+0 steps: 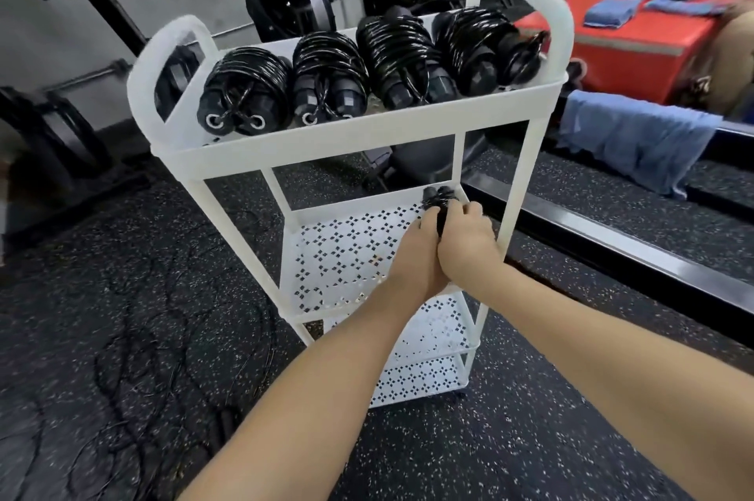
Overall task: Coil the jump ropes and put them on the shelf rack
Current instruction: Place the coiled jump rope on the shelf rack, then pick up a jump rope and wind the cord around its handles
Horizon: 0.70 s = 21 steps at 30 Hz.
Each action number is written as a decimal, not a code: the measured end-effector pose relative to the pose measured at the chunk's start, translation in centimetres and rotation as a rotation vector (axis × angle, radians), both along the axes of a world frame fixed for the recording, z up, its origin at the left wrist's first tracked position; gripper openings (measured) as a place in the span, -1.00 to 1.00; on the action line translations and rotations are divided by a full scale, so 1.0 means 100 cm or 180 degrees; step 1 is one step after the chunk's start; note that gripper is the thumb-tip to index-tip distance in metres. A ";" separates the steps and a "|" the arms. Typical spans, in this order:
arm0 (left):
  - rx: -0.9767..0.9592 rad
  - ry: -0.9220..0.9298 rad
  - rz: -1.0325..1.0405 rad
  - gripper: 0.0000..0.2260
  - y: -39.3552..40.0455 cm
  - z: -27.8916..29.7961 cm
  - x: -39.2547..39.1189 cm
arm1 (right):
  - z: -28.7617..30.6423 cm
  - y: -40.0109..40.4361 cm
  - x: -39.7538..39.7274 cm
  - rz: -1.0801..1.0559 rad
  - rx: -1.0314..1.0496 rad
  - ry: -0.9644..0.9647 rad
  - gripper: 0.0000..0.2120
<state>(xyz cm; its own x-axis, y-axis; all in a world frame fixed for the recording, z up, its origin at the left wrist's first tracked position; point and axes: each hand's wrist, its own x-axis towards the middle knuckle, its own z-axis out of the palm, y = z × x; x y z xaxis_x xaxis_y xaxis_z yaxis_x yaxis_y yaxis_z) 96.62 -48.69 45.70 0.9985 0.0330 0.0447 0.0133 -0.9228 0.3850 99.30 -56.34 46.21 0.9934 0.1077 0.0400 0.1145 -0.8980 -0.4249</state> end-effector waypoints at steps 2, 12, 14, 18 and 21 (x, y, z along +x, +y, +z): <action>-0.0310 0.0054 0.0082 -0.47 0.005 -0.002 -0.001 | -0.003 -0.001 -0.004 0.0060 -0.0023 -0.0266 -0.68; -0.0862 -0.0054 0.0370 -0.66 0.017 0.005 -0.028 | 0.011 -0.006 -0.023 0.0452 0.0045 -0.0414 -0.65; -0.0755 -0.0214 0.0262 -0.55 0.022 0.014 -0.045 | 0.018 -0.005 -0.037 0.0649 0.0246 -0.0645 -0.66; -0.0502 -0.0290 0.0341 -0.61 0.045 0.036 -0.101 | 0.030 0.008 -0.084 0.0981 0.0793 -0.0502 -0.74; -0.0434 -0.0334 0.0472 -0.66 0.076 0.042 -0.180 | 0.031 0.033 -0.135 0.1644 0.0797 -0.0256 -0.78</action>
<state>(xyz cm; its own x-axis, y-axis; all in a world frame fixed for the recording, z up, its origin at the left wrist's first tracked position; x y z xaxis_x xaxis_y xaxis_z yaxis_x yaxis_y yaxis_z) 78.58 -41.05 49.92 0.9723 0.1919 0.1333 0.0982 -0.8532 0.5123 85.76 -53.07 49.35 0.8072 0.5554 0.2000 0.5520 -0.5902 -0.5891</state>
